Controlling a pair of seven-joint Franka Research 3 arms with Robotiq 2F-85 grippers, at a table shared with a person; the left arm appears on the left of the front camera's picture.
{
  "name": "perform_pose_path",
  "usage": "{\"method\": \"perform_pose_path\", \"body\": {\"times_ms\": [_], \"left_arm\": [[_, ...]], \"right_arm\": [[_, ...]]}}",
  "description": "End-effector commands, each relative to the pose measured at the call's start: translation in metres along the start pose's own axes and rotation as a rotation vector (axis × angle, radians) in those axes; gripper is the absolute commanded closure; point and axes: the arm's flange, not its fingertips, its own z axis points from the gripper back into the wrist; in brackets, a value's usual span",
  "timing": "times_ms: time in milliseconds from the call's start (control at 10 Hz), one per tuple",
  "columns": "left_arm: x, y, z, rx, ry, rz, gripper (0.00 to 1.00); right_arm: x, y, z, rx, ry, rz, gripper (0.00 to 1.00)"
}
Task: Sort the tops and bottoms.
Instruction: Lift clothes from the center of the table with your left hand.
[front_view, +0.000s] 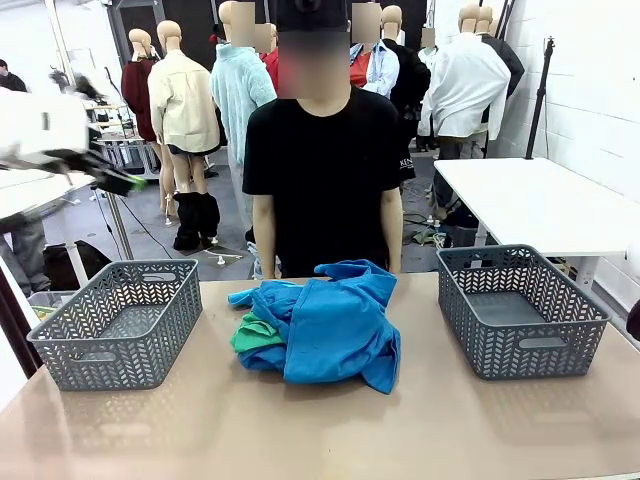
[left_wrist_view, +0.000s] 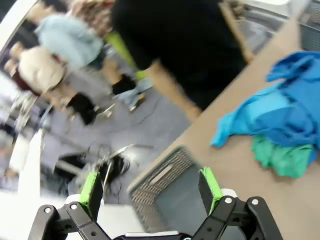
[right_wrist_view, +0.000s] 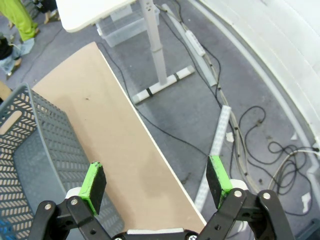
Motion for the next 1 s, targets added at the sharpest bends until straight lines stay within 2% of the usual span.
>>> {"method": "perform_pose_path", "body": {"times_ms": [0,200,300,400,900], "left_arm": [[0.023,-0.024,-0.026,-0.122,-0.080,-0.135,0.00],[0.048,-0.074,-0.046,-0.260,-0.101,-0.202,0.00],[0.043,-0.085,-0.051,-0.291,-0.103,-0.237,0.00],[0.048,-0.092,-0.034,-0.209,-0.075,-0.167,0.00],[0.048,-0.091,-0.037,-0.215,-0.083,-0.178,0.00]], "right_arm": [[0.000,0.000,0.002,-0.006,0.001,0.005,0.00],[0.000,0.000,0.002,-0.006,0.001,0.005,0.00],[0.000,0.000,0.002,-0.006,0.001,0.005,0.00],[0.000,0.000,0.002,-0.006,0.001,0.005,0.00],[0.000,0.000,0.002,-0.006,0.001,0.005,0.00]]}}
